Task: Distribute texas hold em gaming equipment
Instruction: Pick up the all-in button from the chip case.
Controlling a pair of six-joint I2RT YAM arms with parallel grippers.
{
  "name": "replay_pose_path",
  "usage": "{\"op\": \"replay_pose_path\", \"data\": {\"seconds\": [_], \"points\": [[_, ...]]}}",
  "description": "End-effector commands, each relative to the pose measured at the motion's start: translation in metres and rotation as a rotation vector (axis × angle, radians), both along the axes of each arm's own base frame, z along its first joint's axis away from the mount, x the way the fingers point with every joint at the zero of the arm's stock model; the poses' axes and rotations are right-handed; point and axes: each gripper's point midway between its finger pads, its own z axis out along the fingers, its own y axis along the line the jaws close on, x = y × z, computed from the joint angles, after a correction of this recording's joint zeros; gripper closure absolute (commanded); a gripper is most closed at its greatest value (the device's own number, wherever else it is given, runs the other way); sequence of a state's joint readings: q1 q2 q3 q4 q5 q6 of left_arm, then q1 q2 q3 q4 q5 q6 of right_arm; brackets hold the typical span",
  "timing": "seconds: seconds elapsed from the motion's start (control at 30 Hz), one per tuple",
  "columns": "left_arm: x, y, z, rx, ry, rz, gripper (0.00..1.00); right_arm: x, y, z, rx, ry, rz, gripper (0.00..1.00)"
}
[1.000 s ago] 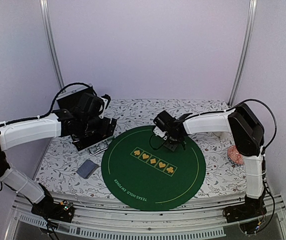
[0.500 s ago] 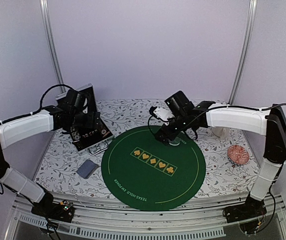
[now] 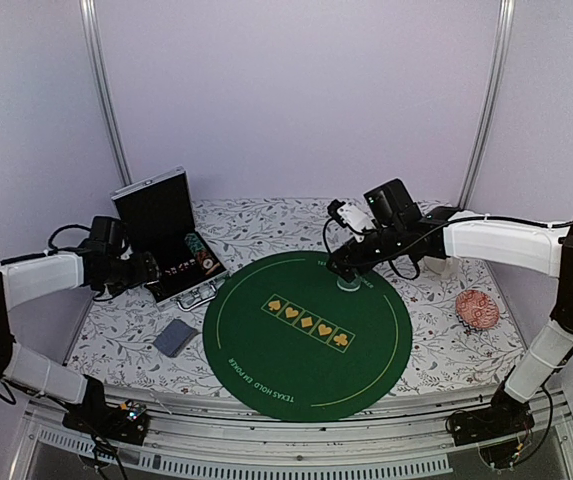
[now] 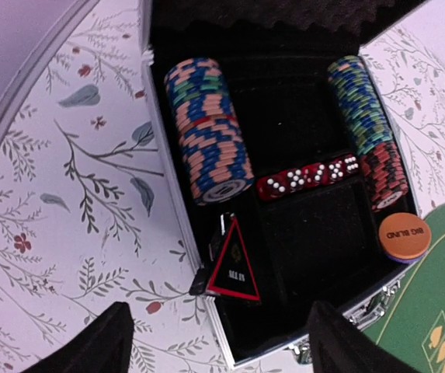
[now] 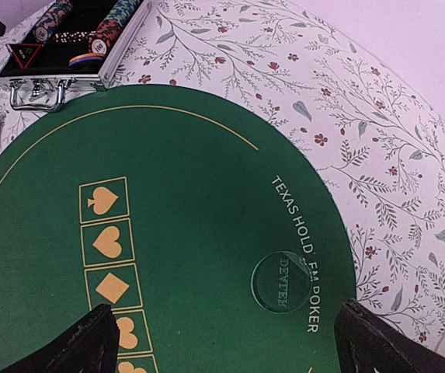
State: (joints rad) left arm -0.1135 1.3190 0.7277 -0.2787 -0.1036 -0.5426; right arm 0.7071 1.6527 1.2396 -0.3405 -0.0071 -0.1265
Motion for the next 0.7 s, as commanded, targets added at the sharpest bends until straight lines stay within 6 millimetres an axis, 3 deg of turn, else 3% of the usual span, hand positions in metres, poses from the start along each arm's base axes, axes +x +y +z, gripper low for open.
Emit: {"op": "replay_pose_path", "data": {"seconds": [0.0, 0.17, 0.47, 0.67], "points": [[0.001, 0.009, -0.013, -0.098, -0.014, 0.048, 0.26, -0.001, 0.003, -0.008, 0.017, 0.018, -0.006, 0.01], [0.008, 0.011, -0.018, -0.116, -0.024, 0.04, 0.35, -0.001, 0.003, -0.012, 0.011, 0.023, -0.008, 0.01], [0.015, 0.005, -0.047, -0.134, 0.049, 0.011, 0.48, -0.001, 0.004, -0.01, 0.017, 0.017, -0.009, 0.01], [0.014, 0.007, -0.046, -0.122, 0.046, 0.019, 0.69, -0.005, -0.002, -0.019, 0.0, 0.032, -0.012, 0.01]]}}
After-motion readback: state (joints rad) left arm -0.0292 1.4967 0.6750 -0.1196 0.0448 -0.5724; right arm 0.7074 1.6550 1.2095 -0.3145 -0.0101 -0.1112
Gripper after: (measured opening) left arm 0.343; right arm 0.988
